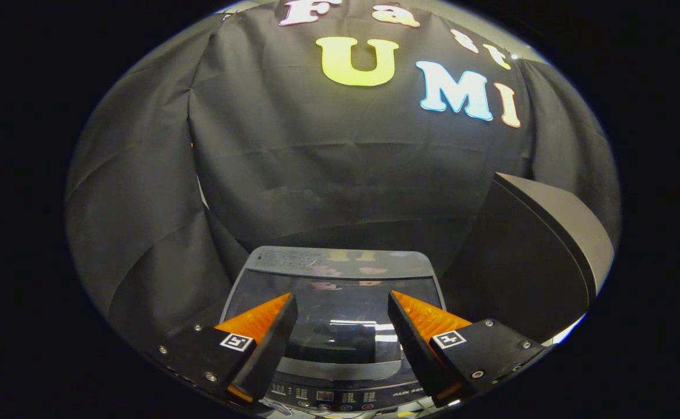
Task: Put the clothes into the washing machine and then close the washing machine lid.
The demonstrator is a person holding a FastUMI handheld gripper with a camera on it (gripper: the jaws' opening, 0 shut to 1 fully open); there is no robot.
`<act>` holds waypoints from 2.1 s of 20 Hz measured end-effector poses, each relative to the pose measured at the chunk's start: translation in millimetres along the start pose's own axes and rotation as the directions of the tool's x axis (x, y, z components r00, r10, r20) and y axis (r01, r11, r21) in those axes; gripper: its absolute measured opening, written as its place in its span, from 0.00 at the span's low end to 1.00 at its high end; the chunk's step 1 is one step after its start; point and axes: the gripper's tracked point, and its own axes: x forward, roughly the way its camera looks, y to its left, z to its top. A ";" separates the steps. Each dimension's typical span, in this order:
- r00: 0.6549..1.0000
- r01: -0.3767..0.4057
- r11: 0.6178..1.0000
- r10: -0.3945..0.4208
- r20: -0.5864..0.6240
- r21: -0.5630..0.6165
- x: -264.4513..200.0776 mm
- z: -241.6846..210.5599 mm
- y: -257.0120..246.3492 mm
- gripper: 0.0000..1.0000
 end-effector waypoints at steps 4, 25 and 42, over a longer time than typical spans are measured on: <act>0.997 -0.008 0.999 0.006 0.079 0.032 -28.7 7.6 -15.6 0.96; 0.926 -0.113 0.993 0.112 0.361 -0.019 -363.1 -109.0 -189.3 0.96; 0.881 -0.085 0.996 0.067 0.468 0.017 -483.1 -148.9 -195.2 0.96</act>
